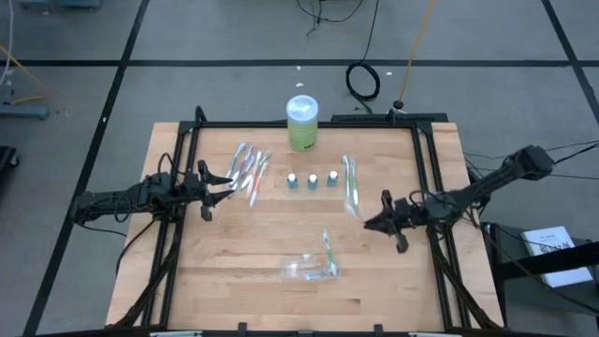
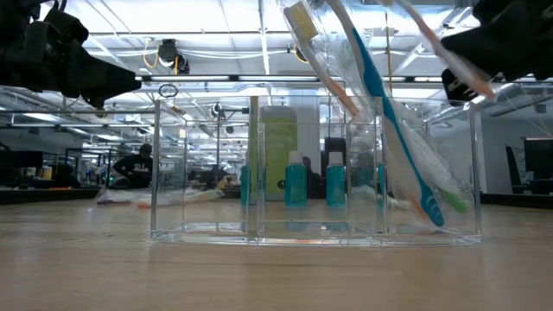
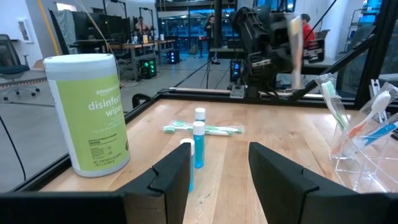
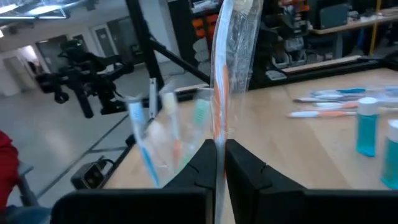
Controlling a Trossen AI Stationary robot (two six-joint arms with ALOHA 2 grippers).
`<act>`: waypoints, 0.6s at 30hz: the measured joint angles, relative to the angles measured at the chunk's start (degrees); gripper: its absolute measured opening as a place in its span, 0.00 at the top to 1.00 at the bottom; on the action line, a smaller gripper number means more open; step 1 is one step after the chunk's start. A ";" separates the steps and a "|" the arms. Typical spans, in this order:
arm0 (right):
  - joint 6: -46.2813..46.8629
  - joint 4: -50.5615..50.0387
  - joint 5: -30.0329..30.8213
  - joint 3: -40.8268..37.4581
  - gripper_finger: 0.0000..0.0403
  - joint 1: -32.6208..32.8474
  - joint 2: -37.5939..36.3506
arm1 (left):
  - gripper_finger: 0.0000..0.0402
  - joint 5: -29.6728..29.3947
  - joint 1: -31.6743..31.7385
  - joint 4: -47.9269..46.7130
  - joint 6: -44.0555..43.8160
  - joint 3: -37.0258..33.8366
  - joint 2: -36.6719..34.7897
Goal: Pick & Place toothbrushing station
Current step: Put the orange toothbrush into the transparent organizer
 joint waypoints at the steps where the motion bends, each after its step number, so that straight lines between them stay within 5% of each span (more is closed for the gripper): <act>1: -0.15 1.36 1.65 -0.02 0.98 1.88 1.19 | 0.59 0.00 0.00 0.00 0.01 0.00 0.01; 9: -3.14 17.64 12.22 2.07 0.98 13.51 17.80 | 0.59 0.00 0.00 0.00 -0.01 0.00 -0.01; 18: -7.26 24.85 12.02 14.54 0.98 14.27 38.48 | 0.59 0.00 0.00 0.00 0.00 0.00 0.01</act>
